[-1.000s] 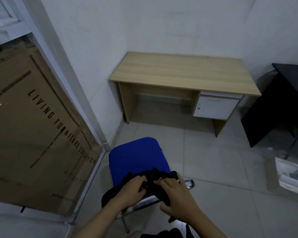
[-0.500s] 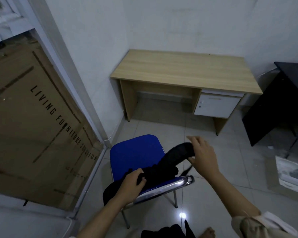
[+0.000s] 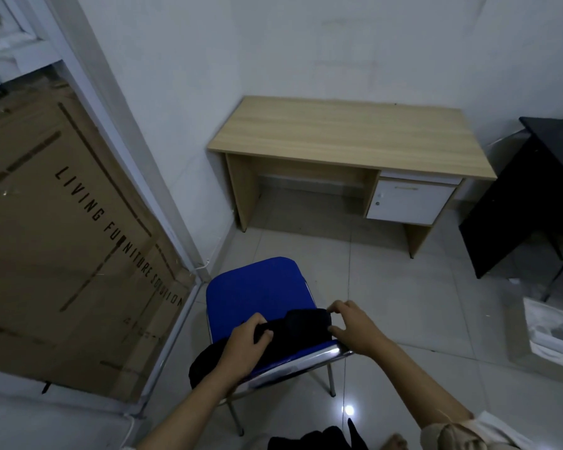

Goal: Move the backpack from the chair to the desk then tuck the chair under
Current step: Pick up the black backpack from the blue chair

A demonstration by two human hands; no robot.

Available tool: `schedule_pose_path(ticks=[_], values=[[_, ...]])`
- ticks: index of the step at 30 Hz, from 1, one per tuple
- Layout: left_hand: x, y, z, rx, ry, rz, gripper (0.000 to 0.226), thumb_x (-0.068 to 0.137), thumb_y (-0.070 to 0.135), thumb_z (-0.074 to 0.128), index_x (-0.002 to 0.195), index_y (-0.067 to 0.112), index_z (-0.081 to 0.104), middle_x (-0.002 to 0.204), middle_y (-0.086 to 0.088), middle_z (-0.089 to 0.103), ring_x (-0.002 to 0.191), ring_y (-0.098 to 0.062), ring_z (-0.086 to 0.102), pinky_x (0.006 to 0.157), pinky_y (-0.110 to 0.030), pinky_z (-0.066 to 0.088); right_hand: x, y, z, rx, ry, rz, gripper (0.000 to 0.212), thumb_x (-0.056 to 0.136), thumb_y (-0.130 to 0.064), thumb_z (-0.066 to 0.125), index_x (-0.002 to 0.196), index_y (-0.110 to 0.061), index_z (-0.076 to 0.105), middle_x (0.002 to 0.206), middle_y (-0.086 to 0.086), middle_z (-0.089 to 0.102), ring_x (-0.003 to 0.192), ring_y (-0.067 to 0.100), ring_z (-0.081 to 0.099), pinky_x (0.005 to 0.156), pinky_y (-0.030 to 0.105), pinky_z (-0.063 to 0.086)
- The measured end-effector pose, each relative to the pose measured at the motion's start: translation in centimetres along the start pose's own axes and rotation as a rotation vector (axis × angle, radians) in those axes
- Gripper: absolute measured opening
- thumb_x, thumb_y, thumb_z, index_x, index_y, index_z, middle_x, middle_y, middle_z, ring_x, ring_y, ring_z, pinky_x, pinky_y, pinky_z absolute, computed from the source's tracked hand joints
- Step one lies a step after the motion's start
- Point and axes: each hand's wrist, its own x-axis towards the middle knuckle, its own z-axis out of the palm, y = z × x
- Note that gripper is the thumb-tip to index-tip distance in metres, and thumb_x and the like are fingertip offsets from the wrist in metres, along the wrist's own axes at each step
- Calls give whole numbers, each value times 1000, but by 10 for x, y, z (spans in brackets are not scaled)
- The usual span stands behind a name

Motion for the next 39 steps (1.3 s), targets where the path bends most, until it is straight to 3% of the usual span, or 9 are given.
schedule_pose_path(ticks=[11,15,20,24,26,28,32,36,39], values=[[71,78,-12,30,-42,-90,17,94,21,52,78,16,50,76,-1,59,74,-16,57,61,-24,39,0,19,-22,120,43,-29,39,91,-18,59,128,-15,46,130,12,48,116,24,51,95,27,39],[111,130,-18,-38,-15,-172,23,94,22,49,72,18,49,68,-2,59,65,-16,54,55,-27,36,1,34,-41,185,92,-39,46,92,-18,59,133,-14,40,135,13,45,122,21,47,98,25,38],[155,195,-22,-220,82,-191,21,92,20,52,74,11,48,69,-9,57,65,-21,52,60,-31,39,2,56,-83,240,143,-49,54,92,-23,61,138,-17,34,139,11,42,127,19,43,99,25,35],[185,255,-16,-503,82,-201,34,92,15,52,59,13,45,62,-6,46,57,-20,50,72,-35,40,4,80,-126,276,176,-66,61,89,-32,64,140,-21,31,143,8,40,130,17,40,104,29,36],[197,288,-7,-645,83,-209,32,94,12,50,62,11,46,61,-5,42,54,-17,47,68,-31,42,4,92,-150,298,201,-88,63,88,-37,64,140,-23,31,144,6,39,132,14,38,105,28,34],[203,320,2,-720,63,-196,28,95,14,49,67,11,49,62,-3,43,57,-17,48,65,-27,42,4,102,-170,329,236,-109,68,86,-43,65,141,-26,29,146,3,37,133,11,36,106,26,32],[215,372,30,-749,49,-106,20,93,13,48,73,13,48,68,-2,44,70,-17,54,81,-36,41,4,120,-208,351,297,-158,94,77,-59,67,148,-31,13,154,-4,24,138,13,25,107,27,26],[224,419,65,-769,90,4,17,88,6,47,71,9,46,73,-9,48,86,-23,52,84,-38,39,7,135,-233,247,466,-134,115,67,-62,73,149,-34,-3,159,-4,5,146,21,4,116,48,22],[234,450,87,-800,83,73,4,82,6,49,80,7,46,93,-16,51,99,-30,50,85,-38,39,10,149,-244,226,575,-92,122,64,-58,77,148,-36,-9,161,-2,2,147,24,-2,117,53,20]])
